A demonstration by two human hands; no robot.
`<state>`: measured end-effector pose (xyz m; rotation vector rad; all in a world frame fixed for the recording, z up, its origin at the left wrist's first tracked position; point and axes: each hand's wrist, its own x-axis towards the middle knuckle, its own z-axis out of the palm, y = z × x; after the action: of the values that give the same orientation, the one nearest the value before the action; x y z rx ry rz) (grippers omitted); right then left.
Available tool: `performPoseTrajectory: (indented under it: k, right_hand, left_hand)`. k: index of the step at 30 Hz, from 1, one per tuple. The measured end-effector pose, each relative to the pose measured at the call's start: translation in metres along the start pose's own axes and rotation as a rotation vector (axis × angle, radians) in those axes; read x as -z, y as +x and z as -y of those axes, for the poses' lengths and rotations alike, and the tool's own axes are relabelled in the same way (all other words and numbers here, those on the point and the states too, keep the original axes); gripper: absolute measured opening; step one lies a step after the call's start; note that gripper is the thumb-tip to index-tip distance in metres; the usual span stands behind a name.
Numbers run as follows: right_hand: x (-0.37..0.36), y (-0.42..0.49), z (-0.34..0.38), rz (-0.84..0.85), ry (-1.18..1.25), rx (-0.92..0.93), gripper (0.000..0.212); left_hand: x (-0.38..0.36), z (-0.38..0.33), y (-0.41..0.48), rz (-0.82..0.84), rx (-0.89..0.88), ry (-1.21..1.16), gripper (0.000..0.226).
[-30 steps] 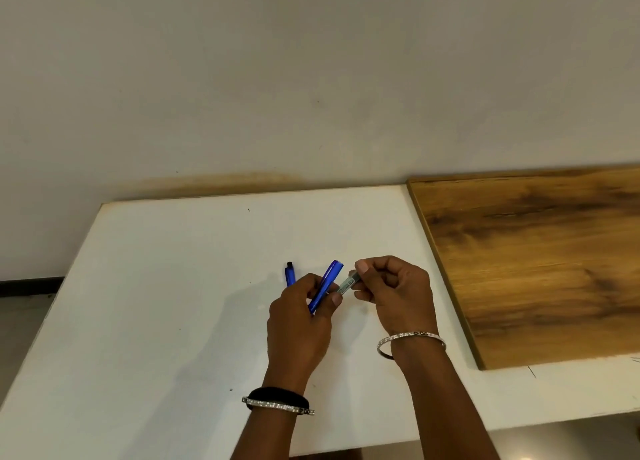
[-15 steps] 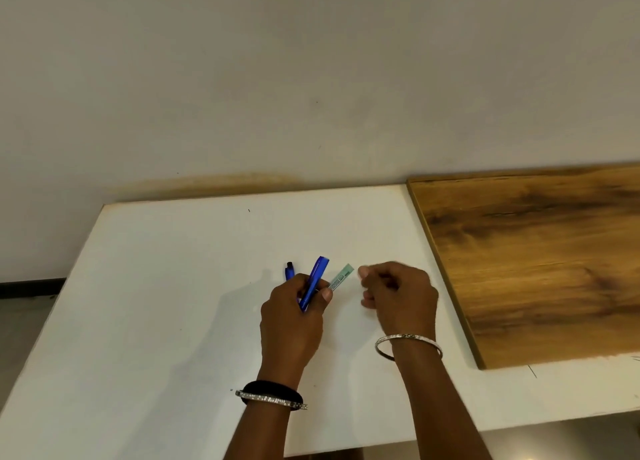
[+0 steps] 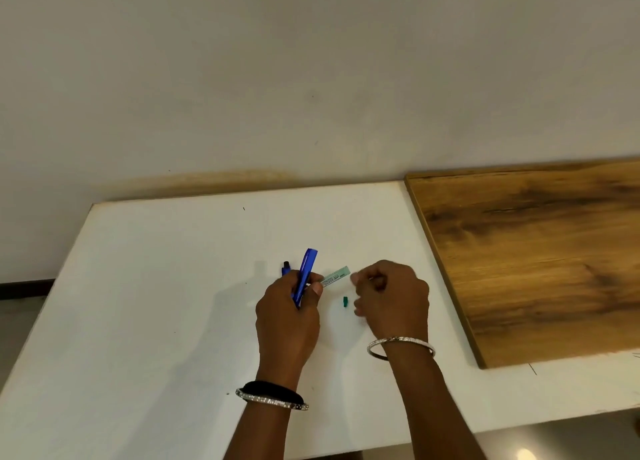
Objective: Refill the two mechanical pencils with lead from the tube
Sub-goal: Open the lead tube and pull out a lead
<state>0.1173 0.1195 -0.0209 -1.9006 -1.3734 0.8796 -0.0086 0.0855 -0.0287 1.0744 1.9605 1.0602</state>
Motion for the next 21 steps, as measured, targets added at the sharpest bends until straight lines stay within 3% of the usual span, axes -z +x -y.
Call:
performPoseTrajectory:
  k: [5,12,15,21]
  right_hand:
    - [0.006,0.001,0.006,0.151,0.490,-0.159,0.008]
    - [0.012,-0.002,0.007,0.316,0.751,-0.307,0.016]
    - [0.013,-0.004,0.009,0.352,0.889,-0.386,0.017]
    - [0.014,-0.004,0.010,0.369,0.967,-0.441,0.017]
  left_hand:
    - [-0.002,-0.002,-0.002,-0.037,-0.055,0.089,0.020]
    - [0.002,-0.015,-0.003,-0.064,-0.166,-0.020,0.008]
    - [0.005,-0.019,-0.005,-0.073,-0.184,-0.106,0.019]
    - [0.008,-0.019,-0.003,-0.115,-0.212,-0.140,0.019]
